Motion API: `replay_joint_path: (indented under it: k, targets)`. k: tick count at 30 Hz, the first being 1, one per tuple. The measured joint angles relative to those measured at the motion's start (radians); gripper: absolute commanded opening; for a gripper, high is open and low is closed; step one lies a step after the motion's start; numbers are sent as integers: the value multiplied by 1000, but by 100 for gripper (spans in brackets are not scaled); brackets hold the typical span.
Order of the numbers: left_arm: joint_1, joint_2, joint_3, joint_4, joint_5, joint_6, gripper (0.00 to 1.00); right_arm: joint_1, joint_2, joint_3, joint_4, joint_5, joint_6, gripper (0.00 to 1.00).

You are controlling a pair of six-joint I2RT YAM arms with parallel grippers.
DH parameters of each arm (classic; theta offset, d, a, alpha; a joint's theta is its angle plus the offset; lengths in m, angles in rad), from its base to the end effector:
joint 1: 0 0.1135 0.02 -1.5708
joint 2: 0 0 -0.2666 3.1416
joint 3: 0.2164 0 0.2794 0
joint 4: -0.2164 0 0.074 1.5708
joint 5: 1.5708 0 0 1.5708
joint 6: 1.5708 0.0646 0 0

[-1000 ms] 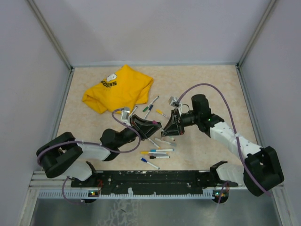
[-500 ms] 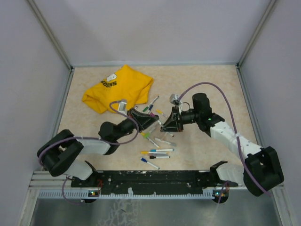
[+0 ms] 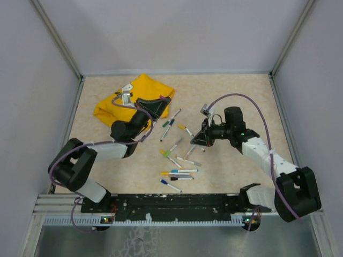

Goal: Open the pen caps
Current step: Open the pen cap from the pen, then place the pen cap at the center of the board.

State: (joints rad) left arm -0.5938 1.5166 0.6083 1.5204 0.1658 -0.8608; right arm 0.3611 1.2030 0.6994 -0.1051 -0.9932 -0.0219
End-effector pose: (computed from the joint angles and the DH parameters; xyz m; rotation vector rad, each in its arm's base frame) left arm 0.2704 -0.1954 0.2806 0.0266 1.0634 -1.4088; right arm 0.2445 0.1502 0.2206 -0.9542 1.8919 1.2686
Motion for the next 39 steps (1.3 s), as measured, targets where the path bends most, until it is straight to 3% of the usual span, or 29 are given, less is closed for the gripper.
replay_joint_path:
  k: [5,13,17,23,32,39]
  targets:
    - [-3,178,146,-118,40,-13,0,-63,-24,1,-15,301,14,0]
    - [-67,476,708,-819,-25,56,0,-93,52,24,-21,660,78,0]
    - [-88,631,973,-1114,-106,111,0,-130,152,78,-23,719,93,0]
    - [-85,835,1255,-1415,-200,189,0,-148,391,281,-52,679,106,0]
    - [-64,882,1279,-1526,-241,211,0,-148,608,402,-104,642,113,0]
    - [-58,882,1279,-1541,-254,211,6,-126,705,488,-135,654,113,0]
